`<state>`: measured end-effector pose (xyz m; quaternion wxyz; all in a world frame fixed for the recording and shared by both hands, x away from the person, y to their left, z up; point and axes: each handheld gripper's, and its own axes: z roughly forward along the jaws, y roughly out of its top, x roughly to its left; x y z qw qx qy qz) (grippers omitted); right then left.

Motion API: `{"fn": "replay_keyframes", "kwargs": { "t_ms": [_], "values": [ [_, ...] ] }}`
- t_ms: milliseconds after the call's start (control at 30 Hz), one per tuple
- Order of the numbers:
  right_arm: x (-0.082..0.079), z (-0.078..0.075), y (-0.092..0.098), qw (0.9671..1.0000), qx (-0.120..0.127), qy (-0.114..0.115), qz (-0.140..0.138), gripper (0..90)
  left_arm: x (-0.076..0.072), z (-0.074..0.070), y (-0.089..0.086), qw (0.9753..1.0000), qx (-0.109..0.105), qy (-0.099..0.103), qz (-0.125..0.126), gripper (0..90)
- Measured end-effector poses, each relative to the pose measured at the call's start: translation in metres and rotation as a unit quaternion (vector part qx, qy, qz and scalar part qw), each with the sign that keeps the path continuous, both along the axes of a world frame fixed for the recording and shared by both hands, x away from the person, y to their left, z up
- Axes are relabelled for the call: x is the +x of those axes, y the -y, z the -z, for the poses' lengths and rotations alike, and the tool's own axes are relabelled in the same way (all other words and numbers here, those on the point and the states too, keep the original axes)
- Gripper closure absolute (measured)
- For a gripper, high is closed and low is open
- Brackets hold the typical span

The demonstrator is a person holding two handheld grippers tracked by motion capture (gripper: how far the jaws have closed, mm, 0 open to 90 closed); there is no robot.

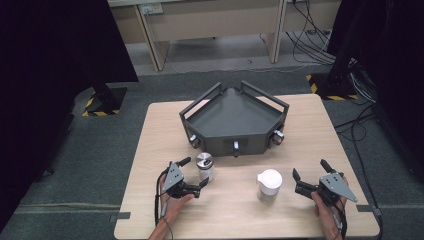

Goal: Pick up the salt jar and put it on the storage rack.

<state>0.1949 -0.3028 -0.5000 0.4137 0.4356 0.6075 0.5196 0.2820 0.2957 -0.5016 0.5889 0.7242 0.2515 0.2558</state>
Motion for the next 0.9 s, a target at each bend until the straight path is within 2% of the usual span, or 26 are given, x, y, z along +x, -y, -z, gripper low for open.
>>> {"fn": "replay_keyframes", "kwargs": {
  "t_ms": [167,333,733,900],
  "values": [
    [0.0,0.0,0.0,1.0,0.0,0.0,0.001,0.1,0.002,-0.002,0.005,1.0,0.004,0.002,0.002,0.0],
    [0.0,0.0,0.0,1.0,-0.001,0.0,0.001,0.1,0.006,-0.003,0.01,0.9999,0.012,-0.005,0.002,0.0],
    [0.0,0.001,0.0,1.0,0.0,0.001,0.002,0.1,0.024,-0.006,0.023,0.9995,0.029,-0.015,0.005,3.4],
    [0.0,0.0,0.0,1.0,-0.001,0.0,0.001,0.1,0.028,-0.006,0.025,0.9995,0.026,-0.02,0.005,6.6]
  ]
}}
